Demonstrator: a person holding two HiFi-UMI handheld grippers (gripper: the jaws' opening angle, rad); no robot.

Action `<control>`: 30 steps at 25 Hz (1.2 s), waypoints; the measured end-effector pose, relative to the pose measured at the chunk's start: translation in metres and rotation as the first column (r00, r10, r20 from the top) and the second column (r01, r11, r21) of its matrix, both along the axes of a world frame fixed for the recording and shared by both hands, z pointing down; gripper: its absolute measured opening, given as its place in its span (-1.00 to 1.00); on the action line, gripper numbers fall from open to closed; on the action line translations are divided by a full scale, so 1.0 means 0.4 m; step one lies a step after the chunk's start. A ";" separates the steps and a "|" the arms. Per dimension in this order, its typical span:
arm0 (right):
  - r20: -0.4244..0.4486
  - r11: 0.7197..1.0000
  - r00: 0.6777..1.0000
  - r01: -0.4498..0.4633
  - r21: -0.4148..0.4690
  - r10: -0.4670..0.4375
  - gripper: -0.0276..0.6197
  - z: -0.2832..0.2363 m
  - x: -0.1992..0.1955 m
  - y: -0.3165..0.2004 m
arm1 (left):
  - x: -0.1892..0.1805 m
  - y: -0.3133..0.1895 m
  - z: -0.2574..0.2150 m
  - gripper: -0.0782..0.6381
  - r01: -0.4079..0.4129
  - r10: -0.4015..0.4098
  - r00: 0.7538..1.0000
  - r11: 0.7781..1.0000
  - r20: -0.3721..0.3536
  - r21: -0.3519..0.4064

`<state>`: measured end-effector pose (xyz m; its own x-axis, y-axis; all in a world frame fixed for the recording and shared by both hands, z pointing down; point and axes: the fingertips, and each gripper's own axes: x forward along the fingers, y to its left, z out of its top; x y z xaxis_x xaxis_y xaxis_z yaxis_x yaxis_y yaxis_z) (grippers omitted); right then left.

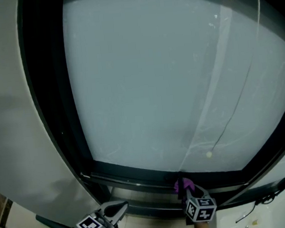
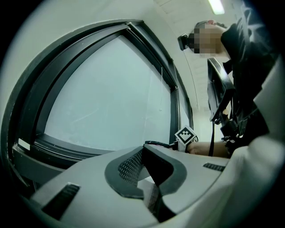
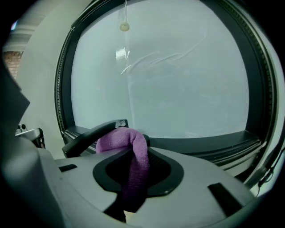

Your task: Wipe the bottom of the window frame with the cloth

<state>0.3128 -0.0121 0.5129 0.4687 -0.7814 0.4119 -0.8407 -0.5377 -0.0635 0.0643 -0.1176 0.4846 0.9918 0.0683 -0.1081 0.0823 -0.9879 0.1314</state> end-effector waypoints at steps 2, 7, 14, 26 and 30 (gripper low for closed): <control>-0.003 0.999 0.999 -0.039 -0.003 0.039 -0.65 -0.007 0.024 0.016 | 0.004 0.003 -0.002 -0.79 0.001 -0.001 1.000 1.000 -0.003 -0.003; 0.031 0.998 0.998 -0.058 0.003 0.058 -0.65 -0.011 0.052 0.025 | 0.016 0.023 -0.015 -0.79 -0.019 0.019 1.000 1.000 0.000 -0.012; -0.058 0.995 0.998 -0.030 -0.098 0.024 -0.65 -0.037 0.083 0.004 | 0.000 0.013 -0.002 -0.79 0.007 -0.006 1.000 1.000 0.008 -0.008; -0.149 0.976 0.986 -0.104 -0.193 0.075 -0.65 -0.015 0.159 0.066 | 0.045 0.044 0.021 -0.79 -0.023 0.023 0.999 1.000 0.029 -0.016; -0.145 0.975 0.986 -0.105 -0.198 0.077 -0.65 -0.014 0.182 0.089 | 0.076 0.057 0.021 -0.79 -0.032 0.032 0.999 0.999 0.033 -0.012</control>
